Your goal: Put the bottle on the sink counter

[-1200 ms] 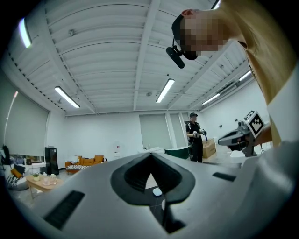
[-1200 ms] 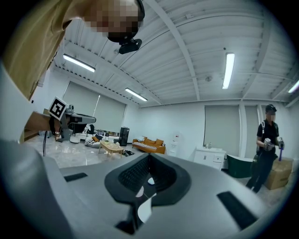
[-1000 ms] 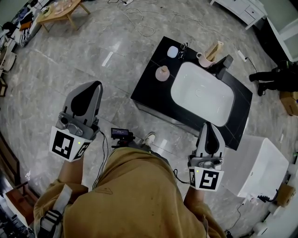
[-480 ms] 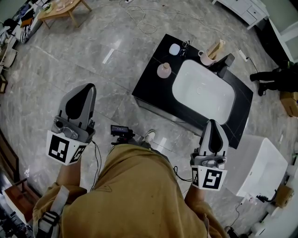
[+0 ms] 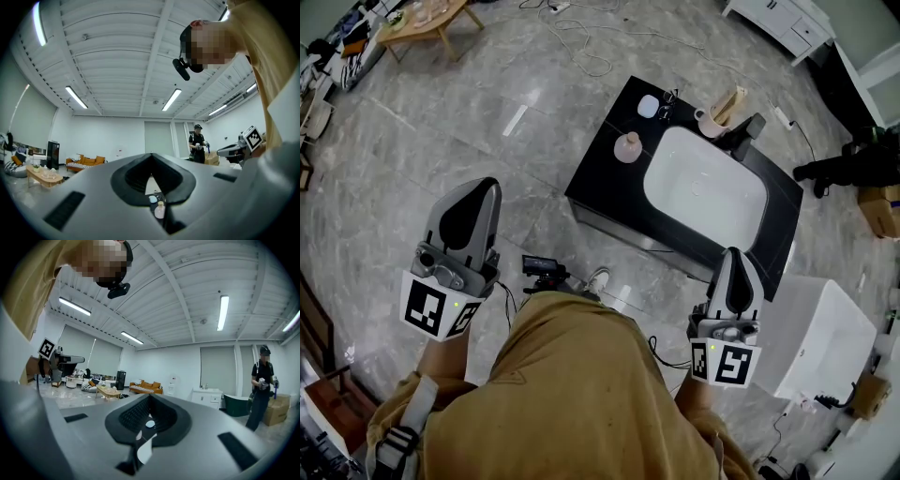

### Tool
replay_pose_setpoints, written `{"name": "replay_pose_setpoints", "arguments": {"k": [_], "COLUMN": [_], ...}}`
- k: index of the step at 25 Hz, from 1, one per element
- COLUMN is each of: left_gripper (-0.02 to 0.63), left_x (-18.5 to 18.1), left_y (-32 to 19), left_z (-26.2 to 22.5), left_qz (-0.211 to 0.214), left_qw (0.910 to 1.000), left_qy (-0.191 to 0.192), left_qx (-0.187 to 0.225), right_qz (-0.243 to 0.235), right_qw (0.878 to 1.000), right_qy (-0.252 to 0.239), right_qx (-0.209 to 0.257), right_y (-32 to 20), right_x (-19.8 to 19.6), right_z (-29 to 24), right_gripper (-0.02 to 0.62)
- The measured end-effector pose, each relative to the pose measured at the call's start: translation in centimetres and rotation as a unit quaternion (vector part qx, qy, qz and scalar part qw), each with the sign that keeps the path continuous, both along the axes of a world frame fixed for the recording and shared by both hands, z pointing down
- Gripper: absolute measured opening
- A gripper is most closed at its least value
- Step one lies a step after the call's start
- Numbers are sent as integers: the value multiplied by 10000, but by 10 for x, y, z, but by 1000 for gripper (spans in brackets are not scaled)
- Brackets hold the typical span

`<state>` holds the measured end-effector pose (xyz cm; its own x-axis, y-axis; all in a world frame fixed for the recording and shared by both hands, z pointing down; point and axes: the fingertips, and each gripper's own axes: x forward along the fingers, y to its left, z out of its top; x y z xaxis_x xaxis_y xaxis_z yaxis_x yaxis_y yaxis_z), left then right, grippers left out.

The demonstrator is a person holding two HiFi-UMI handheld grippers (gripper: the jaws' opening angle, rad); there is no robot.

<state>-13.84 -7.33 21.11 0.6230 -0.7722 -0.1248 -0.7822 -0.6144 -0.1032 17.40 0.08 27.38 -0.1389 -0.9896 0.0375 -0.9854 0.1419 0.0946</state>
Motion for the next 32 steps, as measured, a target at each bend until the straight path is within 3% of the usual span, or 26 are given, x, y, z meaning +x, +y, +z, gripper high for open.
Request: {"name": "replay_pose_setpoints", "arguments": {"k": [12,32], "left_gripper": [3,3], "left_x": [11,9], "left_y": [3,4], "left_z": [-6,5], "left_qz": [294,364], "left_qw": [9994,9992], "left_qy": [161,164], "left_qx": [97,-51], "right_qz": [197,242], "right_qw": [9998,9997], "right_qy": [-3,-34], "right_qx": [17,4], "right_y": [18,24], "right_x": [4,-2], "right_z": [-6,-4], "right_gripper": [5,5]}}
